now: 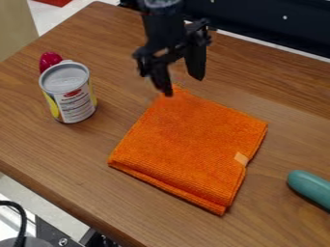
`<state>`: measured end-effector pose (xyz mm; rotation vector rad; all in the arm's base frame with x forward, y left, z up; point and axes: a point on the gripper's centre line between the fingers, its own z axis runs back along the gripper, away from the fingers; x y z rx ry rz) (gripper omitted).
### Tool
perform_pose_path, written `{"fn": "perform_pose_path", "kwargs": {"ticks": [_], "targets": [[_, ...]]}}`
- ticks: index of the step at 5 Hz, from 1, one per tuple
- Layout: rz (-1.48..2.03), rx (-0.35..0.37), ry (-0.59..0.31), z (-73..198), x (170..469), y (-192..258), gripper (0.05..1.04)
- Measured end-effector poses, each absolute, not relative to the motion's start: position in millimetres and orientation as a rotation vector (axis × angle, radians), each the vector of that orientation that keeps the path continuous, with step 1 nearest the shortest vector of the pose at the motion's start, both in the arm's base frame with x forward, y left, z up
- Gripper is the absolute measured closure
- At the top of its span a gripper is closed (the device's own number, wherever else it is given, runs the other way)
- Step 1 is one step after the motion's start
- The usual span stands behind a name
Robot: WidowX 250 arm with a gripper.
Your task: Move the yellow cloth to the left top corner of the table
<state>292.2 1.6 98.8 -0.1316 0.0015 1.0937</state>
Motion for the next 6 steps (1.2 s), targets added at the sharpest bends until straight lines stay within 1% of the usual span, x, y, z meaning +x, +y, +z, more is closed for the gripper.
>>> {"fn": "perform_pose_path", "kwargs": {"ticks": [1,2,3,4,6], "targets": [[0.882,-0.057,-0.060,99.0,288.5,-8.3,0.676],[0.667,-0.016,-0.080,93.2,282.8,-15.7,0.901],[0.500,0.014,-0.090,92.7,282.9,-13.5,1.023],[0.463,0.001,-0.059,80.1,276.2,-14.9,1.031],[0.473,-0.052,-0.043,58.6,268.5,-20.4,1.031]]}}
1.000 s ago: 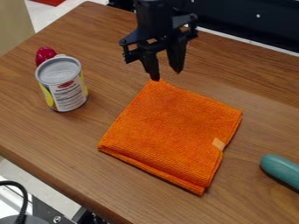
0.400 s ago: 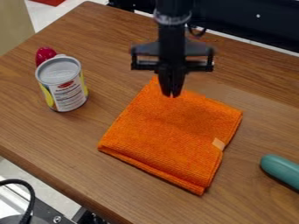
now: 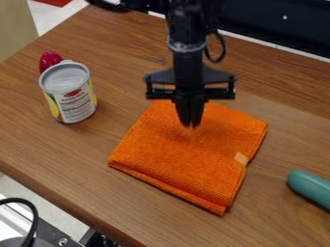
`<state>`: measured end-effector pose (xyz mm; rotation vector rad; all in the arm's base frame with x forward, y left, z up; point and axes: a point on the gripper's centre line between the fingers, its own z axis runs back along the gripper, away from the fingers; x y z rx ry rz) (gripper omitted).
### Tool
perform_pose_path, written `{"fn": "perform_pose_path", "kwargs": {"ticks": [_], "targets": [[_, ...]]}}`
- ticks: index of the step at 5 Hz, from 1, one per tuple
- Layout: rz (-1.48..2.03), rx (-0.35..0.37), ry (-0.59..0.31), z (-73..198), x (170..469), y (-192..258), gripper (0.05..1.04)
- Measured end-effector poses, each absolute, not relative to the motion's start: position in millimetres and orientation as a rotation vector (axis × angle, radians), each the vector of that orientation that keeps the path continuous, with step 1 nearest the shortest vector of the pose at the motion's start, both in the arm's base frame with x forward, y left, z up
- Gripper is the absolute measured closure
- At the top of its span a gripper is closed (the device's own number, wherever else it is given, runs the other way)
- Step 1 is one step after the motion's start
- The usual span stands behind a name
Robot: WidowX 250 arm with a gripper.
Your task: Move the yellow cloth to the left top corner of the table
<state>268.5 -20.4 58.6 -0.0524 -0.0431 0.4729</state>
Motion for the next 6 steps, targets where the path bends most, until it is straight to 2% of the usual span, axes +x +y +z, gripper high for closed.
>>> {"fn": "perform_pose_path", "kwargs": {"ticks": [2,4,6], "targets": [[0.519,-0.066,-0.046,42.4,270.7,-25.5,1.031],[0.570,-0.064,-0.060,37.7,282.2,-21.9,1.031],[0.655,-0.068,-0.109,44.8,316.5,-10.4,1.031]]}}
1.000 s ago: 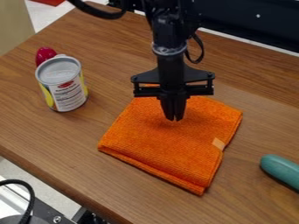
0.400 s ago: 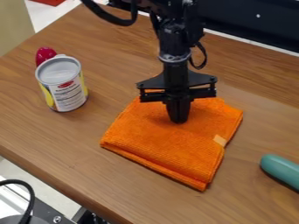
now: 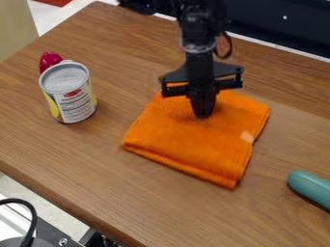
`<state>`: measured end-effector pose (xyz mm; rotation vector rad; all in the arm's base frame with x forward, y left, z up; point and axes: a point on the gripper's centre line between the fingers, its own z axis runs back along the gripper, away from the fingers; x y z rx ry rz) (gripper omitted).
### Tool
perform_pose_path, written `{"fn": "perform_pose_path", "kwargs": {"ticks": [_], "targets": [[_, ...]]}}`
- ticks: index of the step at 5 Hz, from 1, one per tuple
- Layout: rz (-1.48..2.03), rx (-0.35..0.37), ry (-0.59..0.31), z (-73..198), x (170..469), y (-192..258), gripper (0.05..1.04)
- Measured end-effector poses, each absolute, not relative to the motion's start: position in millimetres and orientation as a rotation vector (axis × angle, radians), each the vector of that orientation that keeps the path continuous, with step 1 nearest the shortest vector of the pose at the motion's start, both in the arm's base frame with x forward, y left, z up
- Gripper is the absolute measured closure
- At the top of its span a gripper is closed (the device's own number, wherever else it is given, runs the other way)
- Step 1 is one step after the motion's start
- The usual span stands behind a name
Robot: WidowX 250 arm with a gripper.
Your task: Move the yellow cloth to the left top corner of the table
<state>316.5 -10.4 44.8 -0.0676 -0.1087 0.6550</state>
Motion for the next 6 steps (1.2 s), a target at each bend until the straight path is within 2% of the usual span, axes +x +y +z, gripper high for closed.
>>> {"fn": "perform_pose_path", "kwargs": {"ticks": [4,5,6], "targets": [[0.888,-0.044,-0.157,42.0,401.5,19.4,1.031],[0.929,-0.061,-0.149,44.8,414.7,24.6,1.031],[0.930,-0.061,-0.145,45.1,414.4,25.0,1.031]]}}
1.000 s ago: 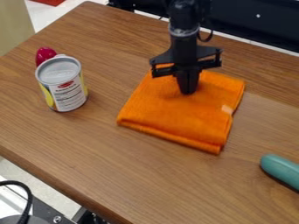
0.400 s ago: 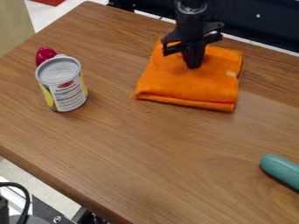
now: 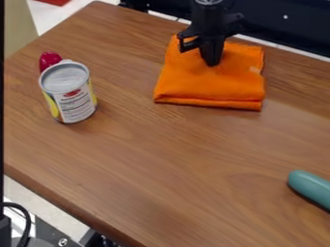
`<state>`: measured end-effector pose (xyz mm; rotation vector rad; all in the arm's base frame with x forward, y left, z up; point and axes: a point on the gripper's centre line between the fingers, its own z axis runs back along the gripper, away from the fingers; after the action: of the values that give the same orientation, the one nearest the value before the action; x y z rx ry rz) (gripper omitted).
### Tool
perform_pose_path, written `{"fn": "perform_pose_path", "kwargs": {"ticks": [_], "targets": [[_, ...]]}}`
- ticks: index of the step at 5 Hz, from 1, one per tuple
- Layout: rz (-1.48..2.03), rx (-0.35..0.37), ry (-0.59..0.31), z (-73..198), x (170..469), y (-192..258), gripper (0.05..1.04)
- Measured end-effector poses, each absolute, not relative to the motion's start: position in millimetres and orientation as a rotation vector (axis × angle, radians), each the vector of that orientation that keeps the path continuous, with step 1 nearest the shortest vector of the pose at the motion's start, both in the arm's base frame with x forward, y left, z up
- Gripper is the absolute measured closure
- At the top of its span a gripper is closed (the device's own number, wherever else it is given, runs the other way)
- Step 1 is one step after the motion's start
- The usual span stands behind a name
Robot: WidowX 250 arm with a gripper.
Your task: Move the yellow cloth to the left top corner of the table
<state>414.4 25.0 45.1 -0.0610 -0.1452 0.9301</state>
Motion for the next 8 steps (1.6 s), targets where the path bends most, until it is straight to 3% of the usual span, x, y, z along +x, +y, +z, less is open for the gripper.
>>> {"fn": "perform_pose_path", "kwargs": {"ticks": [1,4,6,7,8], "targets": [[0.913,-0.055,-0.125,43.7,405.4,23.9,1.031],[0.960,-0.085,-0.111,73.5,392.7,18.0,1.031],[0.969,-0.115,-0.148,93.4,391.7,14.7,1.031],[0.942,-0.099,-0.120,84.6,379.6,10.2,1.031],[0.892,-0.108,-0.126,93.4,362.8,2.3,1.031]]}}
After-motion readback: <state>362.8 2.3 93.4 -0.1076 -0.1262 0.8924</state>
